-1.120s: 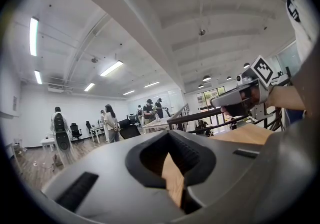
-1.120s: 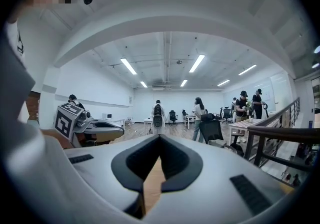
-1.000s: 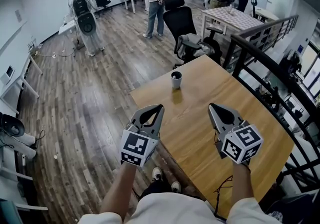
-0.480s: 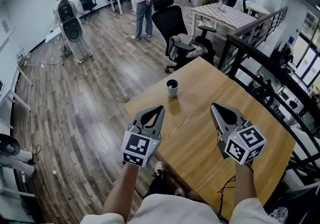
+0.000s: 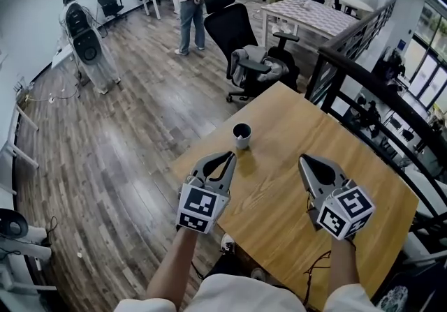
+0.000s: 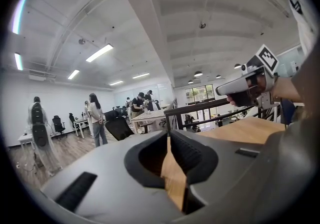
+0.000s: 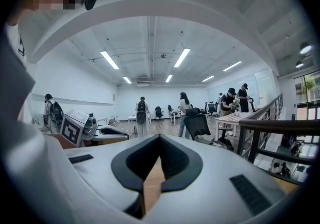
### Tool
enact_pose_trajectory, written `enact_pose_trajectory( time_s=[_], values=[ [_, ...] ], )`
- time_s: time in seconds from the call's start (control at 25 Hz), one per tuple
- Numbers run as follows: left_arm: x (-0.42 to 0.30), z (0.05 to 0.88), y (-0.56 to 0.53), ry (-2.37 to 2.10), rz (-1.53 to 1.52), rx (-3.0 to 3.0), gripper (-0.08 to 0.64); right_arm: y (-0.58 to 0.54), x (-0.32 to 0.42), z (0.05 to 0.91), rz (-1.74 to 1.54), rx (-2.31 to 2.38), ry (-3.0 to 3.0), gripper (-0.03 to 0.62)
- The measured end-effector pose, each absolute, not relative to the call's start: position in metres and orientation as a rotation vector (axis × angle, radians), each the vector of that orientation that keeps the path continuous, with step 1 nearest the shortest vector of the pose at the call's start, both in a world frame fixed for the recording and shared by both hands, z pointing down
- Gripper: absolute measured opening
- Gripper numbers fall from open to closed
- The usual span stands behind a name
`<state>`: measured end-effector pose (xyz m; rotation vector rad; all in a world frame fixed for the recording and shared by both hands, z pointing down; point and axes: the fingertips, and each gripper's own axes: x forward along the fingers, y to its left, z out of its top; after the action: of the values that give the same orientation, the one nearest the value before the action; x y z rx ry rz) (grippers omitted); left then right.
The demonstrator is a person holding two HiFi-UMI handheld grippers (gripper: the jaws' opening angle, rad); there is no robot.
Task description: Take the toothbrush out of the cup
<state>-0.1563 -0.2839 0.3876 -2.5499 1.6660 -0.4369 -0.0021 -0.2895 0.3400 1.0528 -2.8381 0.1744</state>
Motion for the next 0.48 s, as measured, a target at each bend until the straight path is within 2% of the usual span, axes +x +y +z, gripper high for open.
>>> enact_pose_trajectory(
  time_s=[0.08, 0.48],
  values=[
    [-0.159, 0.399, -0.3, 1.654, -0.47, -2.57, 0.077, -0.302, -0.005, 0.347, 0.191, 1.069, -2.828, -0.005],
    [-0.175, 0.446, -0.356, 1.574, -0.596, -2.654, 0.114, -0.336, -0.024, 0.379, 0.203, 1.113, -2.752, -0.005]
  ],
)
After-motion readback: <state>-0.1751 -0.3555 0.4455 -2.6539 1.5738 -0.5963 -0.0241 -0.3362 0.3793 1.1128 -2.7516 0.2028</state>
